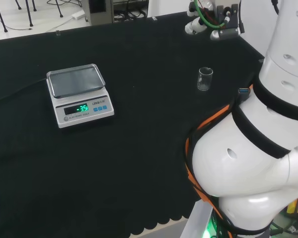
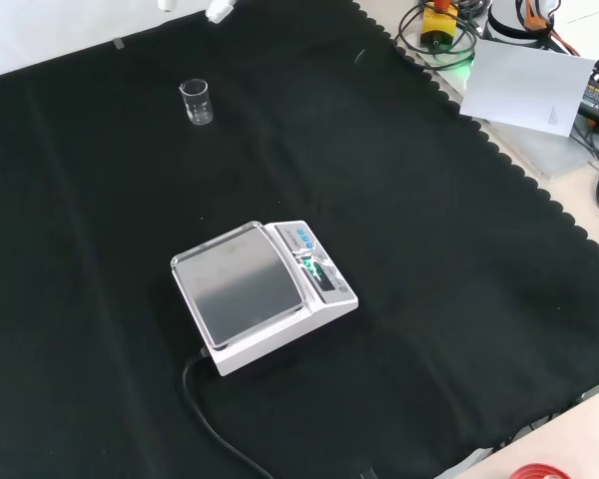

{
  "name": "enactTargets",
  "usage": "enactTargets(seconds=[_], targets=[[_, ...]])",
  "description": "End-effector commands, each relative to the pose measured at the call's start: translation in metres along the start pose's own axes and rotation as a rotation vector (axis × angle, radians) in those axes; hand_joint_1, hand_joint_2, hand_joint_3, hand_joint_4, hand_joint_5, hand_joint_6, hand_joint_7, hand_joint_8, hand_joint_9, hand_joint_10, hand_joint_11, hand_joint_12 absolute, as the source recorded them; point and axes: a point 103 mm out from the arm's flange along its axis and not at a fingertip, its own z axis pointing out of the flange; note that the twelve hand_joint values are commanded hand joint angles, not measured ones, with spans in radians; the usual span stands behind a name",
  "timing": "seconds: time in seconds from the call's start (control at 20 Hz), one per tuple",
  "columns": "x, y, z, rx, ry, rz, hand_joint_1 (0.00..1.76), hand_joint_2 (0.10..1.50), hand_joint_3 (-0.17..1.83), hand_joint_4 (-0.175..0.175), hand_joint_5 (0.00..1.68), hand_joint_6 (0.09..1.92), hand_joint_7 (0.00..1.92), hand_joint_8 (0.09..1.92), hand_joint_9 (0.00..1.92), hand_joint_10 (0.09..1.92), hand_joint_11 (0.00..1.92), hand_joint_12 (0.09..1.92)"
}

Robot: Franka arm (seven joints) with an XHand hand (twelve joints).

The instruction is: Pick up the beaker.

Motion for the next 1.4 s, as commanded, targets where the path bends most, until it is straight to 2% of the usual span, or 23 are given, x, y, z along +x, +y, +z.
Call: enactTargets(seconds=[0.05,0.25,0.35,0.4,0.5,0.6,0.8,1.0,1.2,1.4], targets=[[-0.062,0.027,0.070,0.101,0.051,0.087,0.79,1.16,-0.17,-0.114,0.28,0.77,0.21,0.90,0.35,0.95,0.06,1.48],[-0.068,0.031,0.080,0.119,0.061,0.101,0.79,1.16,-0.17,-0.114,0.27,0.77,0.21,0.90,0.35,0.95,0.06,1.48],[-0.068,0.032,0.085,0.138,0.086,0.104,0.78,1.11,-0.17,-0.095,0.19,0.68,0.12,0.89,0.26,0.96,0.03,1.49],[-0.068,0.032,0.086,0.157,0.099,0.102,0.77,1.08,-0.17,-0.075,0.15,0.60,0.07,0.82,0.18,0.95,0.01,1.47],[-0.065,0.033,0.090,0.184,0.118,0.096,0.75,1.02,-0.17,-0.030,0.09,0.38,0.02,0.56,0.05,0.87,0.00,1.39],[-0.061,0.033,0.093,0.194,0.123,0.073,0.74,0.99,-0.17,-0.014,0.10,0.22,0.00,0.39,0.01,0.79,0.00,1.34],[-0.050,0.030,0.107,0.252,0.165,0.051,0.74,1.00,-0.17,-0.039,0.23,0.15,0.00,0.53,0.01,0.88,0.00,1.37],[-0.043,0.024,0.121,0.271,0.196,0.026,0.75,1.04,-0.17,-0.057,0.30,0.15,0.00,0.65,0.05,0.91,0.00,1.37],[-0.041,0.018,0.130,0.297,0.173,0.006,0.75,1.05,-0.17,-0.067,0.32,0.16,0.00,0.72,0.07,0.93,0.00,1.38],[-0.042,0.018,0.139,0.330,0.109,0.009,0.76,1.05,-0.17,-0.068,0.32,0.16,0.00,0.76,0.08,0.93,0.00,1.39]])
